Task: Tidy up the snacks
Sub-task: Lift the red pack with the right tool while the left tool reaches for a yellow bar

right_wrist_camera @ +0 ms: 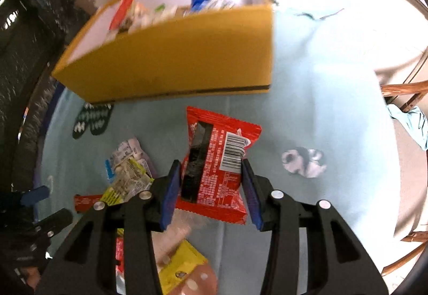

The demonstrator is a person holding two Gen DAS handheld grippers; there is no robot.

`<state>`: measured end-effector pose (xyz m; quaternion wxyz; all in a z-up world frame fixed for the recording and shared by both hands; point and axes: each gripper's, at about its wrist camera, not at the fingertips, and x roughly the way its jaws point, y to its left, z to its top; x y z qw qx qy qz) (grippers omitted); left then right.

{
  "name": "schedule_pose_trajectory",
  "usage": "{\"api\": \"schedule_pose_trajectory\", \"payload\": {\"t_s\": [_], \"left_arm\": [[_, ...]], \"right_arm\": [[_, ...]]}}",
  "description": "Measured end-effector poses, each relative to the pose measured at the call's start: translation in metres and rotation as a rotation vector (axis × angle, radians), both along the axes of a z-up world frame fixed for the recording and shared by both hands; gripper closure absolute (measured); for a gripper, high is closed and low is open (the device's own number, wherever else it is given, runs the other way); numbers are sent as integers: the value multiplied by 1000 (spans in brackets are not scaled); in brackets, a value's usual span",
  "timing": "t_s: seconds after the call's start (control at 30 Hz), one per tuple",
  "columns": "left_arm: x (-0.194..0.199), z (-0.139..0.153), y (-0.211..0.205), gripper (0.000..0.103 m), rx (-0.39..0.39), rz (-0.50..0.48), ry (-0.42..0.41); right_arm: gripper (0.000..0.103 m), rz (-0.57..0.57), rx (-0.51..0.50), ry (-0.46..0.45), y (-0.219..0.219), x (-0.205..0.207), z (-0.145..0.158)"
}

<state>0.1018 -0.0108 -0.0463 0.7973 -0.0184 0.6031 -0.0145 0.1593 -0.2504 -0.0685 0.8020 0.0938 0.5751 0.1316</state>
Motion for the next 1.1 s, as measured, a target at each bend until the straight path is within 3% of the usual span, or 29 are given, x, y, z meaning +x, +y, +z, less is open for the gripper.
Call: {"api": "schedule_pose_trajectory", "payload": {"t_s": [0.2, 0.5, 0.63, 0.7, 0.8, 0.93, 1.1], "left_arm": [[-3, 2, -28, 8, -9, -75, -7], [-20, -13, -95, 10, -72, -249, 12], [-21, -28, -113, 31, -90, -269, 49], [-19, -37, -117, 33, -104, -256, 74], [-16, -48, -120, 47, -118, -238, 111], [-16, -55, -121, 57, -104, -230, 117], [-14, -58, -113, 61, -160, -213, 112]], "right_arm": [[58, -17, 40, -29, -27, -14, 21], [58, 3, 62, -16, -45, -37, 25], [58, -4, 80, -6, -56, -42, 23], [58, -12, 85, -1, -64, -44, 22], [58, -25, 94, 8, -76, -48, 20], [58, -38, 111, 26, -90, -50, 16], [58, -29, 132, 28, -97, -51, 16]]}}
